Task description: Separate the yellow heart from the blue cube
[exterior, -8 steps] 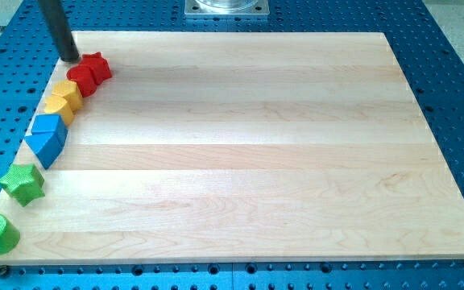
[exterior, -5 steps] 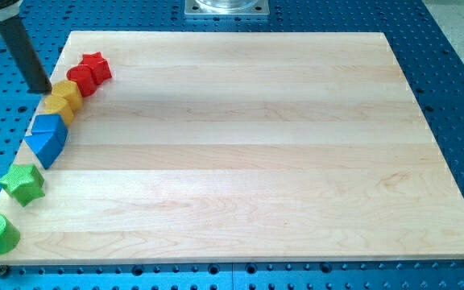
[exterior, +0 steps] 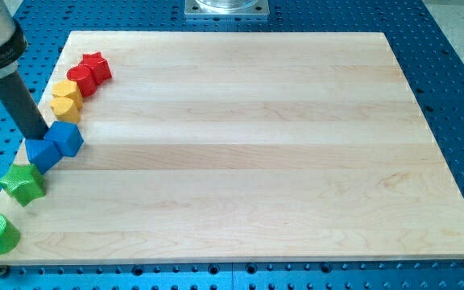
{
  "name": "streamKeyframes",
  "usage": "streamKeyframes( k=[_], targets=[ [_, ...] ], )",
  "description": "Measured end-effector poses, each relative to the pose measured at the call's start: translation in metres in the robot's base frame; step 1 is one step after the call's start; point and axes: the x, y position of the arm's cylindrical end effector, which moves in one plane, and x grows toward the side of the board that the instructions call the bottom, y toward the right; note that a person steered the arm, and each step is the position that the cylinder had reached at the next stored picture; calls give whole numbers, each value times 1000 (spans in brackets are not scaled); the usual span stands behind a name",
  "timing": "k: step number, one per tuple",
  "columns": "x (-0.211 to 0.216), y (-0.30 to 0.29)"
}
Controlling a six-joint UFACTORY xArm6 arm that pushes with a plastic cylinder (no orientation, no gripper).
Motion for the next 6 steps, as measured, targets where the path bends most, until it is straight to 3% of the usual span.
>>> streamKeyframes(
  k=[1,2,3,5,6],
  targets=[
    [-15,12],
    [-70,29],
    [-93,36],
    [-84,-37],
    [-91,-39]
  ],
)
